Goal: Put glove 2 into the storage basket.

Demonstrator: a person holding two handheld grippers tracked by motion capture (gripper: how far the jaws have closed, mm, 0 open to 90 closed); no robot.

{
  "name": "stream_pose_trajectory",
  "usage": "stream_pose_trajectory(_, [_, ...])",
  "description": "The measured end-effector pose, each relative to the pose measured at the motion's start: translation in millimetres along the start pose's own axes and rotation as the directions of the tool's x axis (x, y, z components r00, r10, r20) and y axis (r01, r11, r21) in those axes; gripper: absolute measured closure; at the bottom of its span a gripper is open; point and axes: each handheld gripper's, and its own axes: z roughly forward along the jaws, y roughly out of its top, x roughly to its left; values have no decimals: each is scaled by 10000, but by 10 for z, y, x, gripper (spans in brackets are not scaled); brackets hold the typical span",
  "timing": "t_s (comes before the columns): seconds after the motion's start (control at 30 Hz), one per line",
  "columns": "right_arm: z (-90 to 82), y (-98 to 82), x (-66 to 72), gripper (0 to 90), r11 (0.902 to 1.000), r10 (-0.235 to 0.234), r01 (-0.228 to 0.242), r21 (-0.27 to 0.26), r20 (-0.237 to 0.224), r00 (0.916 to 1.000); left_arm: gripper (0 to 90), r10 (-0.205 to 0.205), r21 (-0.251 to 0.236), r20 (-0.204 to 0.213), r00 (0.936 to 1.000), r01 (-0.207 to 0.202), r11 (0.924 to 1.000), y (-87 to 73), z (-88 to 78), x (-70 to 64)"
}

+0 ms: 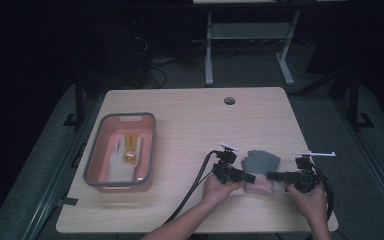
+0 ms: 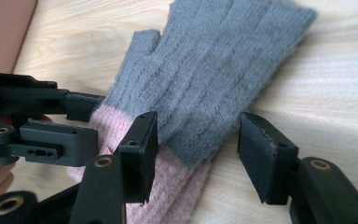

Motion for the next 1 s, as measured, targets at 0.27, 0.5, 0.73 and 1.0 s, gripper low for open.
stream_pose_trajectory(0.27, [36, -22, -34, 480, 9995, 325, -325, -2, -226, 9992, 475, -110, -38, 64, 9999, 110, 9999, -10, 25, -15])
stream_pose_trajectory(0.5, [77, -36, -21, 551, 9971, 755, -755, 23, -523, 9958, 509, 34, -54, 60, 10000, -34, 10000, -14, 45, -28])
stream_pose_trajectory(0.73, [110, -62, -73, 602, 9918, 1264, -1278, -70, -1067, 9862, 535, -274, -80, 326, 9991, 276, 9996, -2, 64, 3])
stream_pose_trajectory(1.0, [124, -72, -101, 680, 9865, 1591, -1631, -145, -1519, 9755, 604, -294, -88, 535, 9981, 299, 9995, 15, 62, 32])
